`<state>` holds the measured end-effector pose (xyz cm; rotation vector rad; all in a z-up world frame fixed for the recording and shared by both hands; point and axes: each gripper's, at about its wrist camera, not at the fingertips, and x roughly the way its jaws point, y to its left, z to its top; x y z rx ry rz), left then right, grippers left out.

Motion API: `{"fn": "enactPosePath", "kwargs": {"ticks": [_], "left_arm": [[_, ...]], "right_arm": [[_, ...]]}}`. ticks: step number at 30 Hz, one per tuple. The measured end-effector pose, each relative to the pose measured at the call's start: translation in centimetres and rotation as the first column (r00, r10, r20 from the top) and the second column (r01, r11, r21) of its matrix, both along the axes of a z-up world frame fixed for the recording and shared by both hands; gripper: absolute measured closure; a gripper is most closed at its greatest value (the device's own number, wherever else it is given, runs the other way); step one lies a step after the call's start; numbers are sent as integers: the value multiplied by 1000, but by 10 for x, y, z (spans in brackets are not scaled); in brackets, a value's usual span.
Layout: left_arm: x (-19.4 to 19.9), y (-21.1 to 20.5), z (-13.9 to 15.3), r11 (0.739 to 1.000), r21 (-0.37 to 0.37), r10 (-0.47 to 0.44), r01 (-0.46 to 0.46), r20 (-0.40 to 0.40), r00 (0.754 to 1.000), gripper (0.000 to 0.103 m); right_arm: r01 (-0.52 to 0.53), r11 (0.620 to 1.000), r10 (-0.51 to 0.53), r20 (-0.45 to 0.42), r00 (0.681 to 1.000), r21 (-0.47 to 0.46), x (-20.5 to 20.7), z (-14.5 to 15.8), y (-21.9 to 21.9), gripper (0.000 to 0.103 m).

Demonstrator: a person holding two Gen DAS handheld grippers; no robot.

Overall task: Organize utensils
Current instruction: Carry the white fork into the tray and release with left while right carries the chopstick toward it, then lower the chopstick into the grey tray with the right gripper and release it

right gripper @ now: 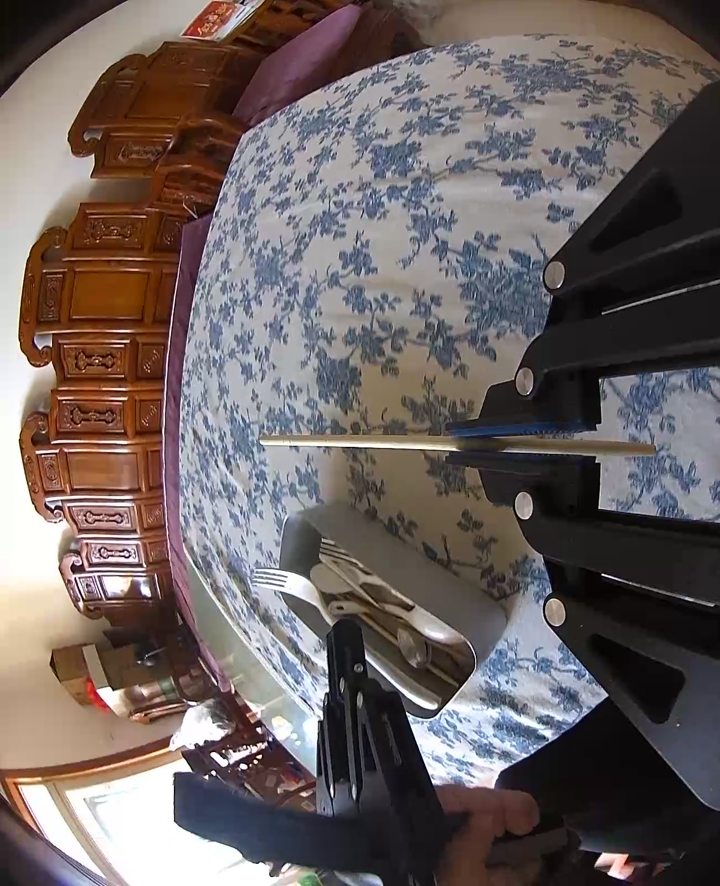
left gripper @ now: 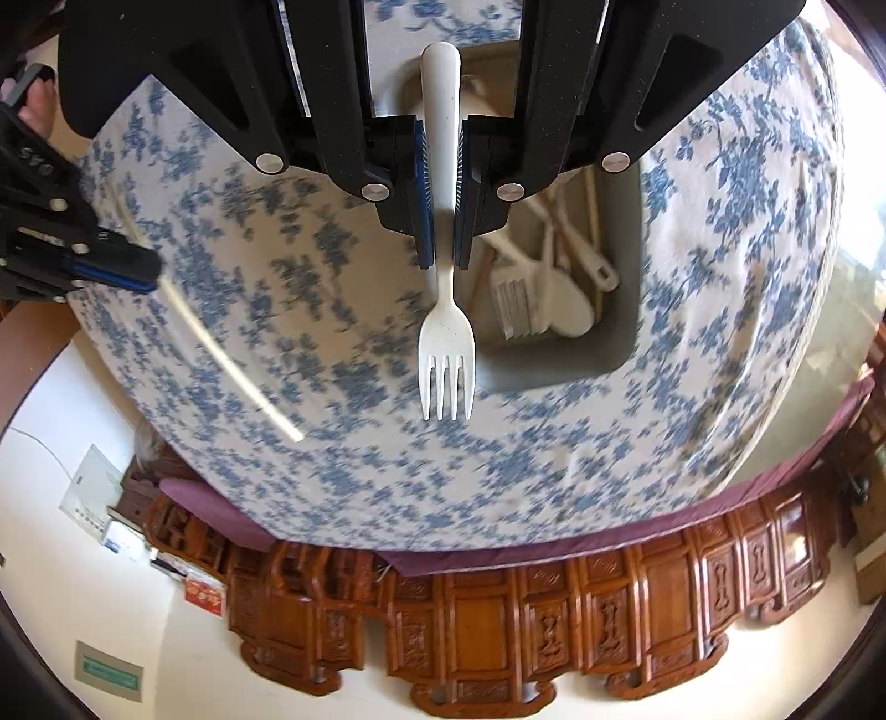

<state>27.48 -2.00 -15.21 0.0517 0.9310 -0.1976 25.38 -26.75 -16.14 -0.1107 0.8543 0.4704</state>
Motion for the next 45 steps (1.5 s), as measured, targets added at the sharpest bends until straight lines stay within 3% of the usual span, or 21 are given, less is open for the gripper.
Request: {"fn": "enactPosePath", "kwargs": {"ticks": [9,19,24,45], "left_arm": [[17,30,-39,998,30,60,-58,-73,995,97],[28,39,-58,996,35,82,-78,-115,990,96],[22,44,-54,997,24,80,-78,-103,991,86],[-14,103,1,995,-11,100,-100,-3,995,73]], "right_arm": [[-29,999,29,-4,1000,14,-6,0,14,97],[-39,999,39,-12,999,23,-5,0,21,97],[-54,998,55,-14,998,18,-5,-1,32,97],[-122,990,127,-67,990,68,6,-7,129,97]]}}
